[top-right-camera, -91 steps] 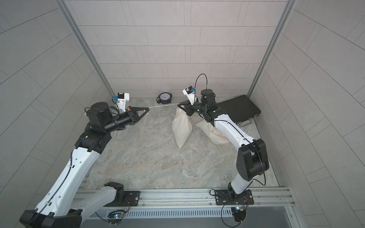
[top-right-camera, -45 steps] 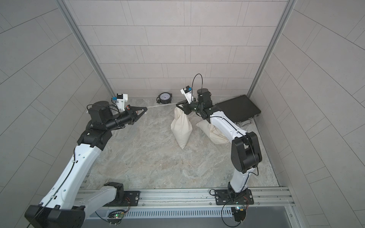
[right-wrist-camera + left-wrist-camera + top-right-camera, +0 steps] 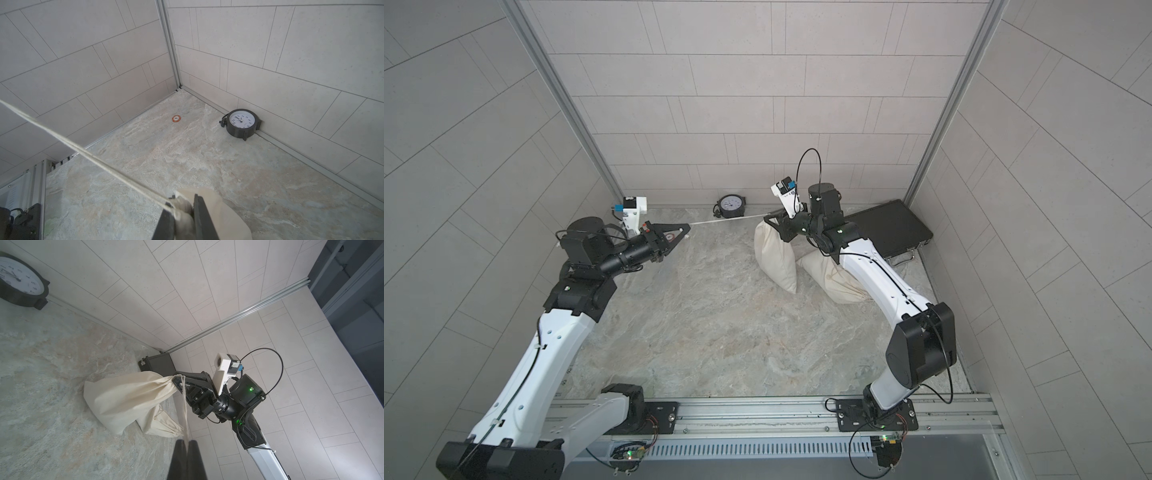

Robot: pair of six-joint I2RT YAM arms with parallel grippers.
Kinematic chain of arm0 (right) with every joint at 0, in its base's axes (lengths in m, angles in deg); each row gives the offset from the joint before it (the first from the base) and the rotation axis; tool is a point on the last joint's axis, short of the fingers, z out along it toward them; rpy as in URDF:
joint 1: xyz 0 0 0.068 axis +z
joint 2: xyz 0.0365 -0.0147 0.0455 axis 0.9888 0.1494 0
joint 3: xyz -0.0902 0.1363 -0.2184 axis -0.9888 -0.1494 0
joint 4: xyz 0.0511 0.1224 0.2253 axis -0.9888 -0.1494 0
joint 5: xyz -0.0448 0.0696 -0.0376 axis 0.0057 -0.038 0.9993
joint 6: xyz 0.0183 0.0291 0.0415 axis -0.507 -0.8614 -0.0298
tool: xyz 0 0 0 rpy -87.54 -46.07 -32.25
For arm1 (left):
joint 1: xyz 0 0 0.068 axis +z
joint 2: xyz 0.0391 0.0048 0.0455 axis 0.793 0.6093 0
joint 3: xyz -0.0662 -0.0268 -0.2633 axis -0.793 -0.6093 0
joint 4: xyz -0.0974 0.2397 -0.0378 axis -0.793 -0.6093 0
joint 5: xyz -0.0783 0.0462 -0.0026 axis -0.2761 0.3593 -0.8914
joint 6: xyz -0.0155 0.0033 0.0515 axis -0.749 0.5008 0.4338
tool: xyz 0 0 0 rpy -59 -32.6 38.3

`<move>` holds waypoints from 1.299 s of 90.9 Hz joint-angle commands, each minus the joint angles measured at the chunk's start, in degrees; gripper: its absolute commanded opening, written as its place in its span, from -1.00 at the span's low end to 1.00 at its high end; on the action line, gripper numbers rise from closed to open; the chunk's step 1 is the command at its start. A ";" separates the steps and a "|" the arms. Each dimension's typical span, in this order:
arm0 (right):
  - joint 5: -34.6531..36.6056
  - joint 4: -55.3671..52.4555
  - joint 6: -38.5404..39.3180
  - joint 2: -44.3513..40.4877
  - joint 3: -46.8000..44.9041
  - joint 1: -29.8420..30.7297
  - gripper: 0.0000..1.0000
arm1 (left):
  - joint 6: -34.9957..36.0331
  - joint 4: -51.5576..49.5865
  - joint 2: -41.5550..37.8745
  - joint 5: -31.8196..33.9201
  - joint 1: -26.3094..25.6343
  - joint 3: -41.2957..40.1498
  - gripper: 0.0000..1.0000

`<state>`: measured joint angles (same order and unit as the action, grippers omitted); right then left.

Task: Close the soil bag
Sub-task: Frap the soil bag at the center of the board, then place the soil bag at the center of the board.

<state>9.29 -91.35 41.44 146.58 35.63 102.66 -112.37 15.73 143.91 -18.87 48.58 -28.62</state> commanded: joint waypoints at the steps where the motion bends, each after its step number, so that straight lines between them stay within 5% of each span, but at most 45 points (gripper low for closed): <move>1: 28.93 -8.92 -0.95 2.13 -6.15 -6.33 -0.79 | 1.44 8.18 -5.50 7.23 6.09 -1.10 -1.00; 25: 22.44 -4.72 -2.56 7.35 -8.72 8.67 -0.57 | 7.54 6.78 0.79 15.67 4.73 -18.58 -1.00; 41: 17.97 -5.15 -4.60 3.82 -8.12 9.29 0.01 | 8.90 8.26 2.78 27.56 4.66 -26.19 -0.97; 58: 19.10 -2.02 -5.76 -6.64 -15.44 2.23 0.44 | 14.46 7.20 0.57 34.62 4.68 -27.72 -0.12; 75: 25.23 5.54 -11.55 -16.65 -29.41 -12.85 0.81 | 20.12 6.51 -2.90 46.54 4.71 -29.69 0.57; 96: 37.11 18.91 -20.63 -25.55 -44.93 -25.48 1.00 | 31.81 13.27 1.76 50.29 4.69 -31.75 0.82; 102: 40.33 22.50 -20.62 -26.27 -49.14 -26.41 1.00 | 33.62 16.34 4.62 50.86 4.61 -32.21 0.99; 118: 43.46 37.18 -16.62 -24.60 -58.80 -26.51 1.00 | 41.00 27.93 12.04 52.78 2.80 -35.34 1.00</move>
<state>48.55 -67.04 23.69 121.22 -18.35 76.13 -79.25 33.83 152.54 31.20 52.74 -61.39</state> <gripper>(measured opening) 0.999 0.998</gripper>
